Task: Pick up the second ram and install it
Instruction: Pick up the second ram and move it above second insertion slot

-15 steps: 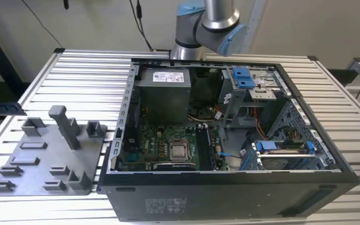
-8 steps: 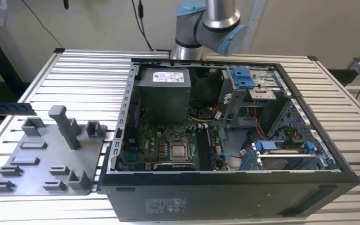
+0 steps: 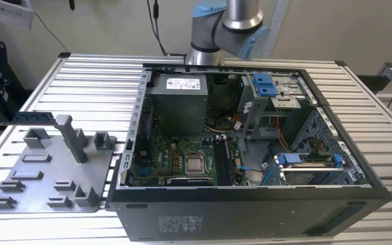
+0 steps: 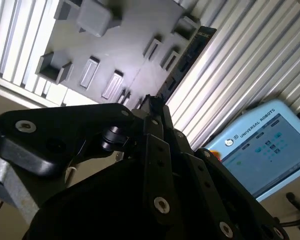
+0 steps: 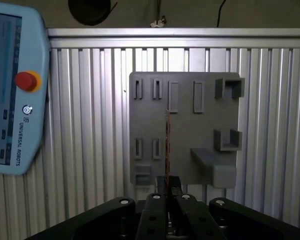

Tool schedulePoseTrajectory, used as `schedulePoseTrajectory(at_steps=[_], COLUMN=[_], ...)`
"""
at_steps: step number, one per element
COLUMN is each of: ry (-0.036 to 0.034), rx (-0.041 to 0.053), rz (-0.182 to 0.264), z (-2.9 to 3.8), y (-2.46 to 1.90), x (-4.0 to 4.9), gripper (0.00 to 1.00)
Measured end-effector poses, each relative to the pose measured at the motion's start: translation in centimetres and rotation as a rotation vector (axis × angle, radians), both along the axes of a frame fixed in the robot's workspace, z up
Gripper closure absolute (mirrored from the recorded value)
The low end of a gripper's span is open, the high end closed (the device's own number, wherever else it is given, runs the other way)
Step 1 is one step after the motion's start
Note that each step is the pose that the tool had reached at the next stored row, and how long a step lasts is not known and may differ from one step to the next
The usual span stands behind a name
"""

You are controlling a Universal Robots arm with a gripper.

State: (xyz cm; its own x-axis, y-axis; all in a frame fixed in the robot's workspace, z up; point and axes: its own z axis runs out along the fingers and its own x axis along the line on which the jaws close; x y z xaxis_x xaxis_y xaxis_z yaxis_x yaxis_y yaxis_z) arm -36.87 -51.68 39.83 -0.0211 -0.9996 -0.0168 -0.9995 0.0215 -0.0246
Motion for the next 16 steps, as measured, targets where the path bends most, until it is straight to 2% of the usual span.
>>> schedulePoseTrajectory(at_steps=[16], ry=[0.0008], rx=[-0.0001], rz=[0.003], z=[0.01], y=[0.00], x=[5.87], gripper=[0.86])
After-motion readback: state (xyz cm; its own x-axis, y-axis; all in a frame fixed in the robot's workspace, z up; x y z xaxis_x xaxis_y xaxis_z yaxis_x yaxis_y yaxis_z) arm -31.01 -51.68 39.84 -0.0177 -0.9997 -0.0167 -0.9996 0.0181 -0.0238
